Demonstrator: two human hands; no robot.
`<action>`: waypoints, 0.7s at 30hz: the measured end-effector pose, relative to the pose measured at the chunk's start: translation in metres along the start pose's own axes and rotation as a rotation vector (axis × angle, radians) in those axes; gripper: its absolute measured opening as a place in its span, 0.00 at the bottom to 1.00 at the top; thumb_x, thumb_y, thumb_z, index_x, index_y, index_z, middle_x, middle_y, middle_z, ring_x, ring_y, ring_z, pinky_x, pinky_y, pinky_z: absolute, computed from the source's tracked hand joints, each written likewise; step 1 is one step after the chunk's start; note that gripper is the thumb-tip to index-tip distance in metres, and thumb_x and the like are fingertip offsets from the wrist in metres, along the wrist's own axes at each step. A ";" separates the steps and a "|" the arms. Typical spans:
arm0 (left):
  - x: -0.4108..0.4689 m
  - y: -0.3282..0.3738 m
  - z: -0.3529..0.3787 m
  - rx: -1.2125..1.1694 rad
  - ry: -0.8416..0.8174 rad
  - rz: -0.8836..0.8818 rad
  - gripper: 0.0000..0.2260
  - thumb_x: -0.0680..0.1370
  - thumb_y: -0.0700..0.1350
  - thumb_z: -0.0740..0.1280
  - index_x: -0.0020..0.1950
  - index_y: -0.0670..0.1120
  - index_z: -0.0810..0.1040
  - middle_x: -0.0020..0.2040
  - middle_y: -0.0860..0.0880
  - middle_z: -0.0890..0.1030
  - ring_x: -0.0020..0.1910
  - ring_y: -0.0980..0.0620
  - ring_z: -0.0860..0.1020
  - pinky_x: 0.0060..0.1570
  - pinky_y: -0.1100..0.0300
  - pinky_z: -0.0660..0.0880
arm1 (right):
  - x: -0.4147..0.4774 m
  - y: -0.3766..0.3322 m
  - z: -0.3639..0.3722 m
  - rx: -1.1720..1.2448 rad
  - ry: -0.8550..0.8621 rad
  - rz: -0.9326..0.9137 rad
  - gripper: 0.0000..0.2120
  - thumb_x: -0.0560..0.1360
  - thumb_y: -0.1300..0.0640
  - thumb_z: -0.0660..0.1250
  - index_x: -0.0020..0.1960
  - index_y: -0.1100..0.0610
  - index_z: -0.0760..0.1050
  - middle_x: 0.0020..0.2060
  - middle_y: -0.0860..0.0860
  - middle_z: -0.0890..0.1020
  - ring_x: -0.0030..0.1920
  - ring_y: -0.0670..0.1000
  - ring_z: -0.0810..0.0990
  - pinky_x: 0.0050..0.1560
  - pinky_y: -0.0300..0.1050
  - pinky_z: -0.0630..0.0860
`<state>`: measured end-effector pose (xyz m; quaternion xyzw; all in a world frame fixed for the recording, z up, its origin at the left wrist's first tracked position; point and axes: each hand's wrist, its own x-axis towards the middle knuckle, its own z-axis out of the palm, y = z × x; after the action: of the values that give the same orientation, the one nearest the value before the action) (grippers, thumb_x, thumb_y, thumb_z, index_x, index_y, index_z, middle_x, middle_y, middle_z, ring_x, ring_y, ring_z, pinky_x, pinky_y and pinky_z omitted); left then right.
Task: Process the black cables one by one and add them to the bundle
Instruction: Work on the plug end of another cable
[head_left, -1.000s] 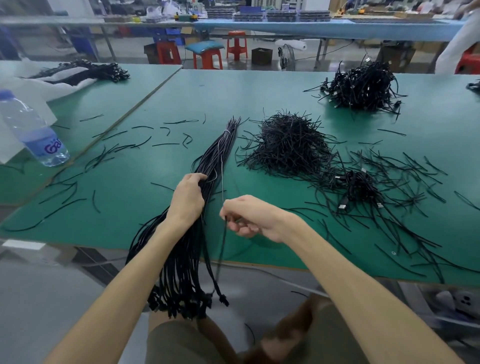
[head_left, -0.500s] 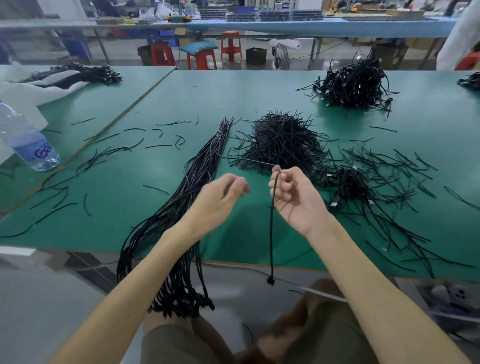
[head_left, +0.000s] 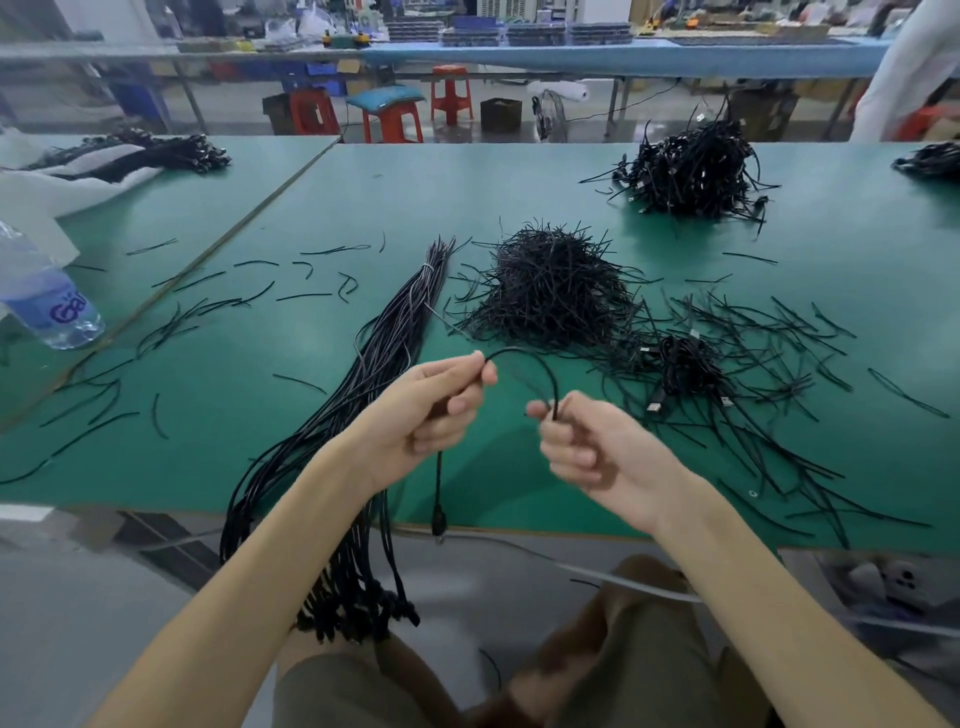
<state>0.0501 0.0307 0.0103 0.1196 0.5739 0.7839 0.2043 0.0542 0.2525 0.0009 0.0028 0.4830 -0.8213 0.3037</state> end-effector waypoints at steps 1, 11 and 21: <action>0.001 0.000 -0.003 -0.013 0.027 -0.002 0.11 0.86 0.50 0.62 0.50 0.46 0.80 0.30 0.54 0.69 0.20 0.60 0.59 0.17 0.68 0.59 | -0.003 0.003 0.000 -0.137 -0.004 0.033 0.11 0.82 0.63 0.54 0.55 0.65 0.74 0.30 0.48 0.69 0.22 0.43 0.61 0.19 0.35 0.58; 0.007 -0.001 0.000 0.115 0.140 -0.012 0.09 0.82 0.52 0.68 0.49 0.49 0.82 0.33 0.53 0.76 0.18 0.58 0.61 0.21 0.68 0.61 | -0.011 0.001 -0.008 -0.831 0.417 -0.169 0.20 0.81 0.63 0.61 0.72 0.56 0.72 0.61 0.51 0.79 0.53 0.50 0.82 0.57 0.47 0.78; 0.014 -0.009 0.013 0.403 0.185 -0.106 0.10 0.81 0.54 0.69 0.48 0.48 0.81 0.34 0.51 0.77 0.20 0.55 0.67 0.24 0.62 0.50 | -0.001 0.006 0.019 -1.081 0.284 -0.513 0.08 0.83 0.53 0.65 0.60 0.51 0.78 0.53 0.46 0.77 0.43 0.38 0.77 0.49 0.30 0.71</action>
<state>0.0442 0.0504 0.0053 0.0554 0.7405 0.6494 0.1638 0.0632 0.2357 0.0064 -0.1587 0.8520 -0.4988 -0.0126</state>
